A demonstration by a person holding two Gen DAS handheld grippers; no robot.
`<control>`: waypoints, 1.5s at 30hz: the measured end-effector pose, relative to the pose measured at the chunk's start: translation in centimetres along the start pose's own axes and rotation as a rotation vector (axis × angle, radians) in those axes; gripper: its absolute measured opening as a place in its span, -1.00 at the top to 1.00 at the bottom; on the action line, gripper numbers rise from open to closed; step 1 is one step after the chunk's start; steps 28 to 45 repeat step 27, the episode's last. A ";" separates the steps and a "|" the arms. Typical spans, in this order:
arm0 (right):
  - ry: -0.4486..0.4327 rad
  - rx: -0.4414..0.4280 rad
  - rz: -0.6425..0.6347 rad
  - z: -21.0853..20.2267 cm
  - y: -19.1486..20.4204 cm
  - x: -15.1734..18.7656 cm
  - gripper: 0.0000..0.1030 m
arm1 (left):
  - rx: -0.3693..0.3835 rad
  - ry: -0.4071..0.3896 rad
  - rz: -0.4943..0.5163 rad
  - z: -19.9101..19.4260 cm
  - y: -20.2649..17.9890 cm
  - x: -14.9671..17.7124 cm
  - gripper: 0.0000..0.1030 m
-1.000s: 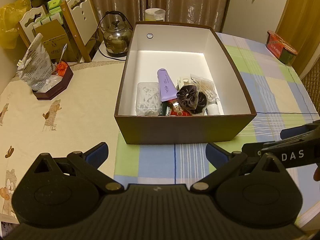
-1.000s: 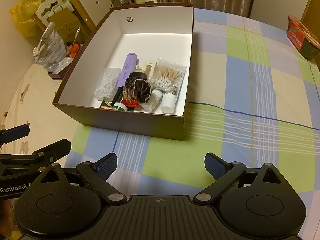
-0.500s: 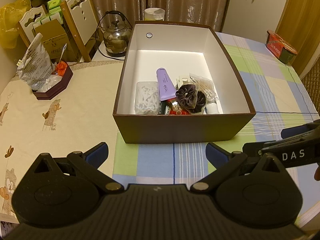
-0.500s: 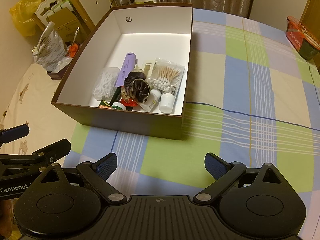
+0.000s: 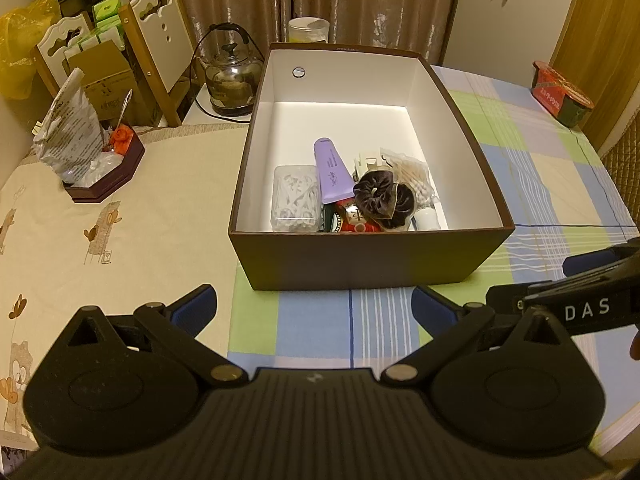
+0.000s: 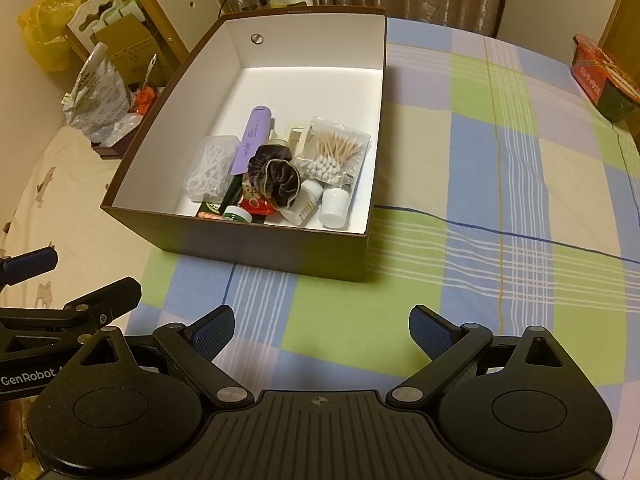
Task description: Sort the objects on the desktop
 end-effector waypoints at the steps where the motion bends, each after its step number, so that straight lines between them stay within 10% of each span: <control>1: -0.001 0.001 -0.001 0.0 0.0 0.0 -0.87 | 0.000 0.000 0.000 0.0 0.0 0.0 -0.98; 45: 0.003 -0.001 -0.015 0.4 0.1 -0.2 -0.87 | -0.003 -0.036 0.001 -0.1 0.2 -0.3 -0.98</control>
Point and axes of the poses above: each gripper's, at about its wrist camera, not at the fingertips, and z roughly the way its jaws point, y to its left, x to its underside, the point moved 6 cm from there along z, roughly the way its jaws point, and after that the axes turned 6 degrees about y, right-handed, at the moved point
